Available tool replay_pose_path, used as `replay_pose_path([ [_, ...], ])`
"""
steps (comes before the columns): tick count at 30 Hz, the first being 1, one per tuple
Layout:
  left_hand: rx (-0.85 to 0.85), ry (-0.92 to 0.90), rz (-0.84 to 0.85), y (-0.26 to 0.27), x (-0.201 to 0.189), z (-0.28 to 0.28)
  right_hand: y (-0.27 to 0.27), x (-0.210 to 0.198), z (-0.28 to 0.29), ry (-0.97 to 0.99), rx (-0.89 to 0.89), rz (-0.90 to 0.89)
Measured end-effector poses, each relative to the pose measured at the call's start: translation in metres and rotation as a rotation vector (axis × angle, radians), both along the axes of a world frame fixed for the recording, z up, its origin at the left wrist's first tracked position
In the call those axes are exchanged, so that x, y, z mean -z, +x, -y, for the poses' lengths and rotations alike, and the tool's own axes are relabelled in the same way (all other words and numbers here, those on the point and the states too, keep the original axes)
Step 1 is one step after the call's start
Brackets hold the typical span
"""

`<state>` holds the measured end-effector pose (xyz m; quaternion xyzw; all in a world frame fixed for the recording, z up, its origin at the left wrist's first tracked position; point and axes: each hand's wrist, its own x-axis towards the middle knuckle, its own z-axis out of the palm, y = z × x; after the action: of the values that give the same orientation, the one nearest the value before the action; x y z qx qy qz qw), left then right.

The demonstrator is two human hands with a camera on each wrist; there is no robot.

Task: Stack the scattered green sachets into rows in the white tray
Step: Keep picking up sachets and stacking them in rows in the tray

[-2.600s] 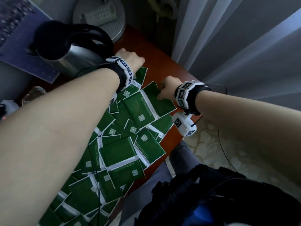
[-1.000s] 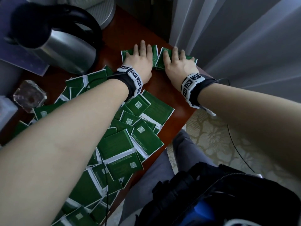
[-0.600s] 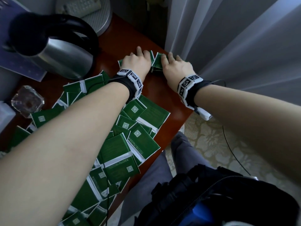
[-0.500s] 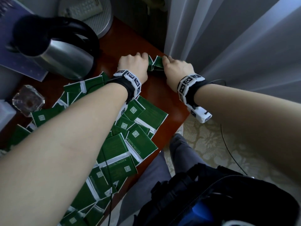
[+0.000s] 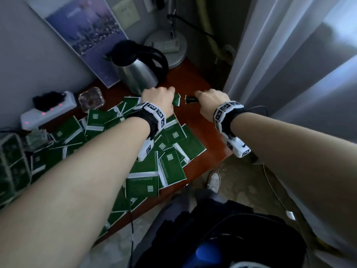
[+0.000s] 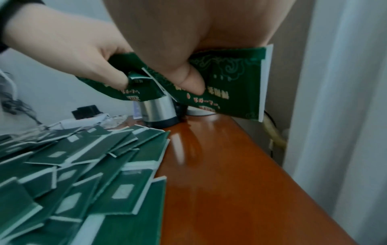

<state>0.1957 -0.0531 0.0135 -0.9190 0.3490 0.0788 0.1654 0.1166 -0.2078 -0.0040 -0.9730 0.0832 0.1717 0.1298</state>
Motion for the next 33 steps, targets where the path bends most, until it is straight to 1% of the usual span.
replay_pose_path([
  [5,-0.120,-0.007,0.087,-0.005,-0.033,-0.071,0.012,-0.029,-0.068,0.000,-0.183,0.088],
  [9,-0.211,-0.029,0.134,-0.019,-0.055,-0.152,0.014,-0.051,-0.142,-0.070,-0.317,0.114],
  [12,-0.264,-0.028,0.167,-0.037,-0.065,-0.231,0.012,-0.064,-0.216,-0.084,-0.378,0.160],
  [16,-0.294,0.035,0.185,-0.064,-0.075,-0.347,0.000,-0.077,-0.330,-0.025,-0.445,0.229],
  [20,-0.351,0.074,0.207,-0.090,-0.087,-0.454,-0.019,-0.086,-0.435,-0.069,-0.509,0.279],
  [23,-0.388,0.091,0.190,-0.106,-0.098,-0.518,-0.032,-0.093,-0.497,-0.096,-0.562,0.269],
  [28,-0.471,0.043,0.165,-0.117,-0.102,-0.597,-0.026,-0.100,-0.568,-0.127,-0.607,0.235],
  [30,-0.512,0.020,0.145,-0.118,-0.097,-0.623,-0.018,-0.100,-0.590,-0.132,-0.624,0.219],
  [33,-0.569,0.000,0.100,-0.115,-0.083,-0.657,0.001,-0.088,-0.619,-0.140,-0.657,0.189],
])
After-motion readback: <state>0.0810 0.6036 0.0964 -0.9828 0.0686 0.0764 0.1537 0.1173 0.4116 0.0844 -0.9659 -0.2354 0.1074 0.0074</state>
